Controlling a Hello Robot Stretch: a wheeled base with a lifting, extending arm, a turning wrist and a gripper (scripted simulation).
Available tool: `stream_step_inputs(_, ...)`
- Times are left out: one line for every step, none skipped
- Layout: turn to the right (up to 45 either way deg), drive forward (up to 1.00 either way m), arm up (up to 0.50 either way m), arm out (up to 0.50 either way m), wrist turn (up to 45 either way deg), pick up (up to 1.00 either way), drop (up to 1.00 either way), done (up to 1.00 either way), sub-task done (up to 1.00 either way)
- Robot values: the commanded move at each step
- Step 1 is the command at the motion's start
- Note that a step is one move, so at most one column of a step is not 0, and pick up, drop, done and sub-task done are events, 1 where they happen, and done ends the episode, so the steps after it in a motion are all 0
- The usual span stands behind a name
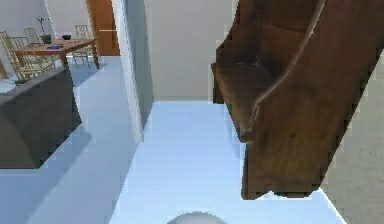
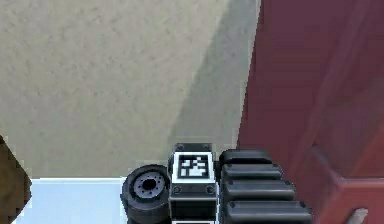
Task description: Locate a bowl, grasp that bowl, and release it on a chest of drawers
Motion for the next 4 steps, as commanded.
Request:
stream_step_inputs(-3.0,0.0,0.0,0.0,0.0,0.0,0.0,0.0,0.0)
stream_step_inputs(0.0,0.4,0.0,0.0,0.0,0.0,0.0,0.0,0.0)
stream_step_inputs(-30.0,0.0,0.0,0.0,0.0,0.0,0.0,0.0,0.0)
stream_step_inputs(0.0,1.0,0.0,0.0,0.0,0.0,0.0,0.0,0.0)
